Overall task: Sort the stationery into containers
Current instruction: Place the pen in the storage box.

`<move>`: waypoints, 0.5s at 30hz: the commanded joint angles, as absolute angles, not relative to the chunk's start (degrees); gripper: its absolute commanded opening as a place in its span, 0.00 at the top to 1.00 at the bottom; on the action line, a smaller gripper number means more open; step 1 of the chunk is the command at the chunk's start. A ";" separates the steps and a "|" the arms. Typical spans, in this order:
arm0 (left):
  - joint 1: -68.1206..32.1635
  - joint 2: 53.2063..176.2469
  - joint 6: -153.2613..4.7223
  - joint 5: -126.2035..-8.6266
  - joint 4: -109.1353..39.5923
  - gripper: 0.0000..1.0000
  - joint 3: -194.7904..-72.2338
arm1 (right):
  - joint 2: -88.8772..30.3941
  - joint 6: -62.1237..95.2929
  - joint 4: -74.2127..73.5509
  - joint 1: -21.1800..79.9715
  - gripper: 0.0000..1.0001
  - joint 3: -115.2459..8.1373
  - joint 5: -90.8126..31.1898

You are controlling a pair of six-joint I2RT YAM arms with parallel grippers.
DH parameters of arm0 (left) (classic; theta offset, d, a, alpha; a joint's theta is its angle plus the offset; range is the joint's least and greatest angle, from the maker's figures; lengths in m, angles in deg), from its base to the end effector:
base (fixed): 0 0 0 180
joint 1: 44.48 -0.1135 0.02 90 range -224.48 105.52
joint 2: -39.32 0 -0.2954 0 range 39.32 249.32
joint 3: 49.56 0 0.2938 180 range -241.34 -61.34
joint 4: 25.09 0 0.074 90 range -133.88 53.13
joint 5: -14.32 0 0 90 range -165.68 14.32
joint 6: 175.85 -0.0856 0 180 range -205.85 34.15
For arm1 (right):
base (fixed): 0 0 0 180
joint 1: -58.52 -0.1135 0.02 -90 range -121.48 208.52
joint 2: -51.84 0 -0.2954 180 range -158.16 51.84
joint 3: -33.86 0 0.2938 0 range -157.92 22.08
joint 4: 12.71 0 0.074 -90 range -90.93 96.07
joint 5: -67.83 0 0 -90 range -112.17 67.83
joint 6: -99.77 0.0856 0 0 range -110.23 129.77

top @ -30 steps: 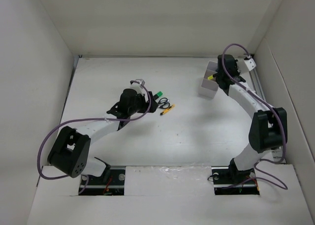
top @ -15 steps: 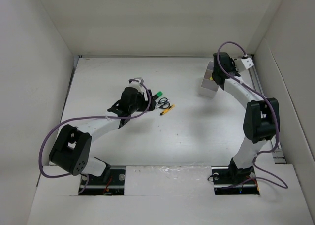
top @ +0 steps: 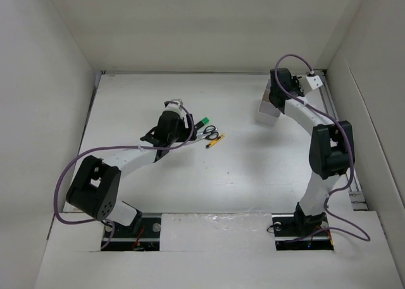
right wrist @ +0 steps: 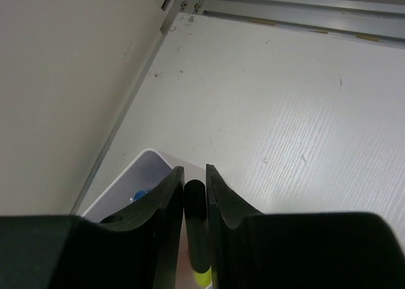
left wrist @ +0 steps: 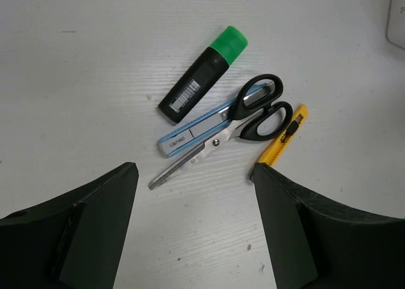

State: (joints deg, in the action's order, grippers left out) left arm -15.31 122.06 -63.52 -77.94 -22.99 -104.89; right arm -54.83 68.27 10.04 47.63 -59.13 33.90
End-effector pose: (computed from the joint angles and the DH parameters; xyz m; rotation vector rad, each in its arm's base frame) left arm 0.3402 -0.1860 0.2031 0.0969 2.0505 -0.5282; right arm 0.4928 0.0225 0.2547 1.2034 1.4941 -0.2788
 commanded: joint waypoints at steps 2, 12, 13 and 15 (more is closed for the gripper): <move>-15.21 122.64 -63.88 -81.56 -23.34 0.30 -107.57 | -53.63 69.10 10.06 46.13 0.71 -61.94 36.10; -14.68 124.49 -64.93 -81.13 -24.48 0.34 -109.77 | -41.79 70.32 10.59 42.00 0.52 -58.01 29.96; -14.68 124.49 -65.45 -80.60 -24.48 0.36 -110.38 | -40.02 71.20 10.59 41.48 0.62 -56.60 28.47; -14.68 124.49 -65.46 -79.99 -25.00 0.44 -111.08 | -34.24 71.21 7.45 40.69 0.91 -50.56 20.75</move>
